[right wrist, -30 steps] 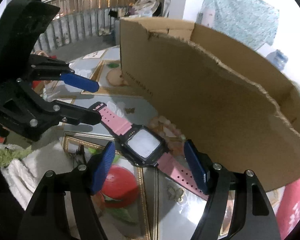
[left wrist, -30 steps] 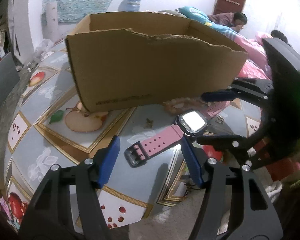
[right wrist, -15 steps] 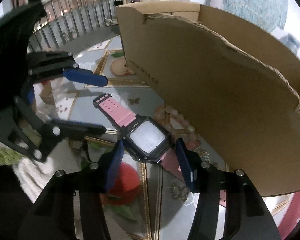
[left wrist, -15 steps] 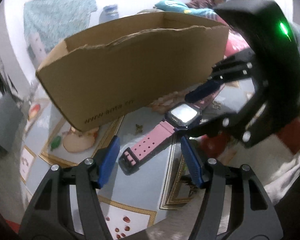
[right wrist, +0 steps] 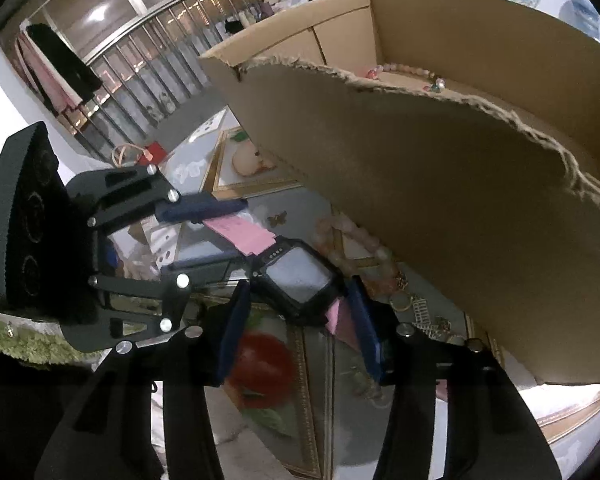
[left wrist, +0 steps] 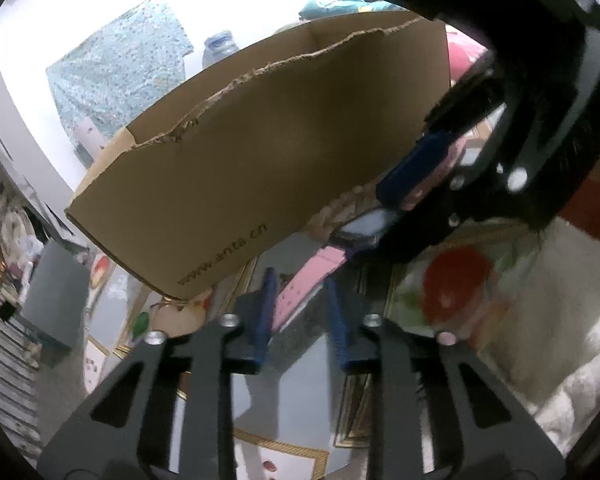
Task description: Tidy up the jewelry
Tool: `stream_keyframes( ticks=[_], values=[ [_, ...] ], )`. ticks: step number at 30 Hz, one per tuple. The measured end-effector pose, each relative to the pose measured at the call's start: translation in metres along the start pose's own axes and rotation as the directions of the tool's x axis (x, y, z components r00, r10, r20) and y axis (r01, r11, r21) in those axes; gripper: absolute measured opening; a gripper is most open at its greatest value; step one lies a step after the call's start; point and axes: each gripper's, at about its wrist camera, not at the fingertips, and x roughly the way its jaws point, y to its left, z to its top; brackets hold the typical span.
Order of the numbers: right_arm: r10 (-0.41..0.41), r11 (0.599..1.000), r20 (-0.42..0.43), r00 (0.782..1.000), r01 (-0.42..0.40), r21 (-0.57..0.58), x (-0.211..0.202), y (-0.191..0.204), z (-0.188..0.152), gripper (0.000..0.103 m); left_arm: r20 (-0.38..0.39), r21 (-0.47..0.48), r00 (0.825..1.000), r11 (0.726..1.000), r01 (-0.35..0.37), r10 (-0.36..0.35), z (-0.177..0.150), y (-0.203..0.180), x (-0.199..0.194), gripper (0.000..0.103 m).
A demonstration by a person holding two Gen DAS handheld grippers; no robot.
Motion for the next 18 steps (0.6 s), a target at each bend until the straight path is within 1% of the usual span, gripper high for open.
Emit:
stream_keyframes(
  ticks=[2, 5, 6, 8, 10, 13, 14, 15, 18],
  values=[
    [-0.030, 1.000, 0.022, 0.999, 0.030, 0.001, -0.003, 0.002, -0.003, 0.048, -0.008, -0.039, 1.000, 0.999, 0.024, -0.024, 0.003, 0.002, 0.002, 0.013],
    [-0.100, 0.995, 0.073, 0.992, 0.100, 0.012, -0.019, 0.006, -0.012, 0.048, -0.022, -0.109, 0.997, 0.991, 0.072, -0.075, 0.002, 0.014, 0.005, 0.011],
    [-0.117, 0.993, 0.087, 0.989, 0.116, 0.014, -0.023, 0.008, -0.015, 0.048, -0.023, -0.144, 0.994, 0.984, 0.101, -0.105, 0.002, 0.019, 0.005, 0.011],
    [-0.173, 0.985, 0.111, 0.979, 0.173, 0.016, -0.033, 0.010, -0.023, 0.048, -0.023, -0.180, 0.990, 0.975, 0.130, -0.137, 0.000, 0.026, 0.007, 0.011],
    [-0.222, 0.975, 0.124, 0.967, 0.222, 0.011, -0.039, 0.012, -0.029, 0.048, -0.024, -0.199, 0.988, 0.969, 0.148, -0.155, 0.000, 0.030, 0.008, 0.010],
    [-0.305, 0.951, 0.139, 0.942, 0.309, -0.009, -0.043, 0.014, -0.035, 0.048, -0.029, -0.224, 0.983, 0.960, 0.169, -0.180, -0.001, 0.039, 0.014, 0.010],
    [-0.337, 0.938, 0.144, 0.930, 0.345, -0.031, -0.040, 0.018, -0.035, 0.048, -0.031, -0.231, 0.982, 0.957, 0.175, -0.187, -0.001, 0.040, 0.015, 0.009],
    [-0.354, 0.930, 0.146, 0.924, 0.364, -0.048, -0.038, 0.020, -0.036, 0.048, -0.032, -0.234, 0.981, 0.956, 0.178, -0.190, -0.001, 0.045, 0.018, 0.009],
    [-0.409, 0.899, 0.142, 0.901, 0.425, -0.106, -0.029, 0.026, -0.037, 0.045, -0.037, -0.239, 0.981, 0.955, 0.177, -0.191, -0.003, 0.042, 0.016, 0.009]
  ],
)
